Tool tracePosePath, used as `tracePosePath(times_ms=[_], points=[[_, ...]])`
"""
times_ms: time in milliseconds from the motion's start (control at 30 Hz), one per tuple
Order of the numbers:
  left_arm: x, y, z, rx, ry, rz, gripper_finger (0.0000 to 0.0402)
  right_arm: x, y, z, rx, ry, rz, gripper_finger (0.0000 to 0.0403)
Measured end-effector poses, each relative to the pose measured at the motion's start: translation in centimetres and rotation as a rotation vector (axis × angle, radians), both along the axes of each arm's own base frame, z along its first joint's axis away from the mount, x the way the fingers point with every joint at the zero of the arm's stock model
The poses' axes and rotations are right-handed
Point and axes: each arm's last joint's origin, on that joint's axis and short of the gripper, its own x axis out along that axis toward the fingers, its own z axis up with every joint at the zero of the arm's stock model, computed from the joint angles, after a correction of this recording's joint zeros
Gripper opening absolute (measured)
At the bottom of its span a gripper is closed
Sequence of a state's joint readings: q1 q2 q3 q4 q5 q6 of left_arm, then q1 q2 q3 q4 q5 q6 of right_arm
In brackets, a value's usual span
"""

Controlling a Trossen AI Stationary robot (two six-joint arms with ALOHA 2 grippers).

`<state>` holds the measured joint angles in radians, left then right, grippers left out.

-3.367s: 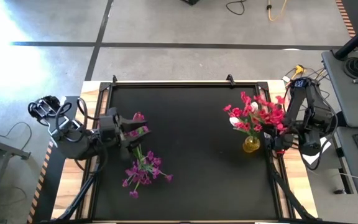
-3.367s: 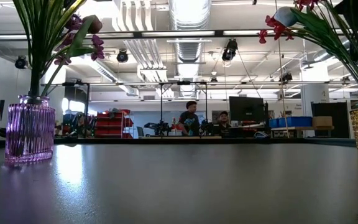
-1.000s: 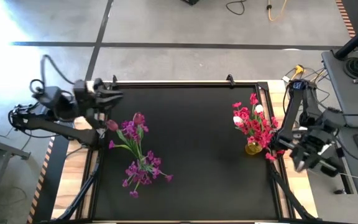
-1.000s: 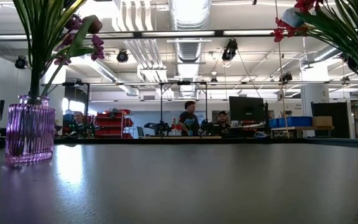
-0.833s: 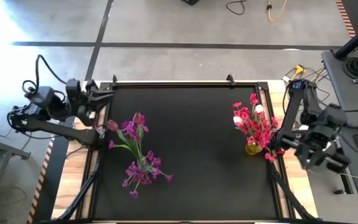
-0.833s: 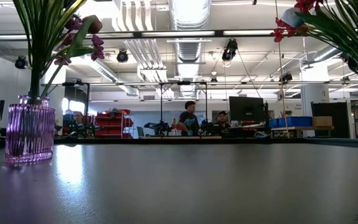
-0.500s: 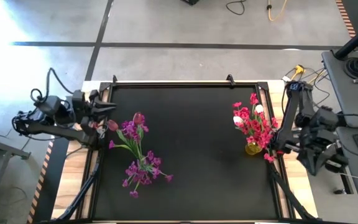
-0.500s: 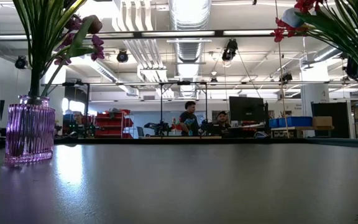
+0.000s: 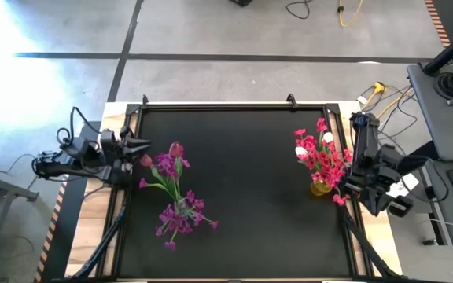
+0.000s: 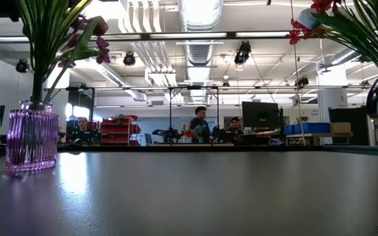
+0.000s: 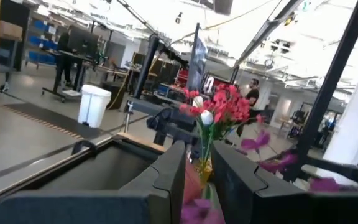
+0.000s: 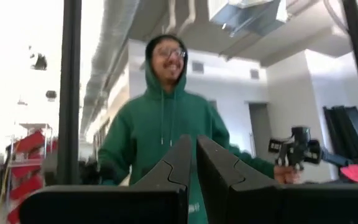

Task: Sort flowers into vase by color
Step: Return to Home Position

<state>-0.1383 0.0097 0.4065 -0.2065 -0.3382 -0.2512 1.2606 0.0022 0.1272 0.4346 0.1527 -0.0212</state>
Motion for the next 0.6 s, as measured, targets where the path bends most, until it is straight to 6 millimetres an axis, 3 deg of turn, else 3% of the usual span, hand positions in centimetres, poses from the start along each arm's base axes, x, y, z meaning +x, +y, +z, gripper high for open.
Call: tracePosePath(times_ms=[200, 467, 600], points=[[1.1, -0.1, -2.1, 0.014, 0.048, 0.019, 0.0064, 0.3, 1.1, -2.9, -0.011, 0.013, 0.034, 0.0018], [2.7, -0.3, -5.2, 0.044, 0.042, 0.029, 0.0064, 0.3, 1.3, -3.4, -0.083, 0.003, 0.021, 0.0018], [2.8, -0.3, -5.2, 0.036, 0.000, 0.029, 0.0064, 0.4, 1.4, -3.7, -0.112, 0.015, 0.022, 0.0018]])
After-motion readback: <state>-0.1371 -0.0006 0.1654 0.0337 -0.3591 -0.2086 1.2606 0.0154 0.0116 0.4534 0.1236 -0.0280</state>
